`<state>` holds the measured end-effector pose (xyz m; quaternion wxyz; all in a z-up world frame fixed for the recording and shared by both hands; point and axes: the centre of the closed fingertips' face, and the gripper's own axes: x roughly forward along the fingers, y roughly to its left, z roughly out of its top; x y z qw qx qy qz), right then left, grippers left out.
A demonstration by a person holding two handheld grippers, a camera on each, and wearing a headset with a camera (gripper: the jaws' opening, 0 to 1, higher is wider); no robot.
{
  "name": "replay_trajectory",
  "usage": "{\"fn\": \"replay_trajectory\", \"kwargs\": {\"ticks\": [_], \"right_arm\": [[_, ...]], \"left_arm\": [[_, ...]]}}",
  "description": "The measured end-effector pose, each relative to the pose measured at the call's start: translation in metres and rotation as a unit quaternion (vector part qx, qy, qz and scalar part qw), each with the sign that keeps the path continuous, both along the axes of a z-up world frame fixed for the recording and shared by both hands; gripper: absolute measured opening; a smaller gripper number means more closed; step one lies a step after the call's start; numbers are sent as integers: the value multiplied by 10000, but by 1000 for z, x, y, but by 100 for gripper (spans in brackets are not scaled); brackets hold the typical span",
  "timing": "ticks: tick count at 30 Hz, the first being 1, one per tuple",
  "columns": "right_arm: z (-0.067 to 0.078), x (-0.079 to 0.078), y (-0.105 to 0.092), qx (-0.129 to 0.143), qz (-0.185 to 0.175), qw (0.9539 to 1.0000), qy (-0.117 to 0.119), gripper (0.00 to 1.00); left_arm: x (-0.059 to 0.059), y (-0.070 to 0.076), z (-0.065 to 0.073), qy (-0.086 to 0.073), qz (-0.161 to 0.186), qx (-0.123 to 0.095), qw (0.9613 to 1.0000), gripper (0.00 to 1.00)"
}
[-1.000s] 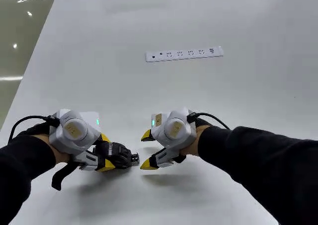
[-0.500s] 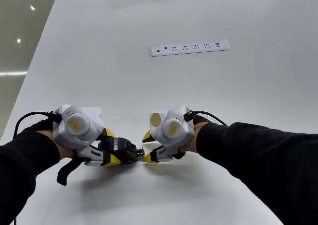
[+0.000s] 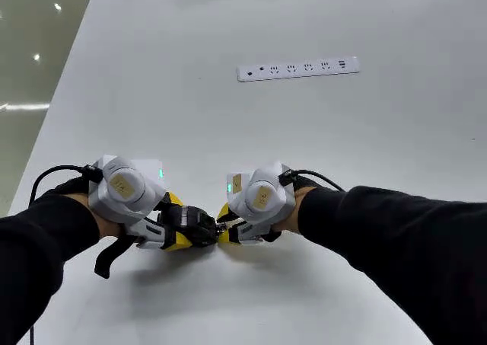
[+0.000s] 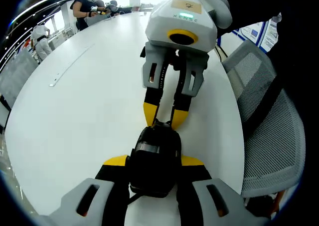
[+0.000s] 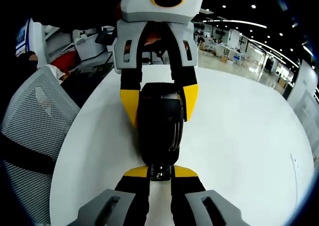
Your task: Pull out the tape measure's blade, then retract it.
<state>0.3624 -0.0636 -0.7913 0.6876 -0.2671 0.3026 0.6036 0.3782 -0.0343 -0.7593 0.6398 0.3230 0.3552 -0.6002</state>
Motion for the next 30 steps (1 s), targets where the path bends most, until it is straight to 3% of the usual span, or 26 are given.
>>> {"fn": "replay_trajectory", "kwargs": {"ticks": [30], "right_arm": [[0, 2, -11, -59, -112, 9999, -2, 9]], "left_arm": [[0, 1, 2, -38, 2, -12, 10000, 29]]}}
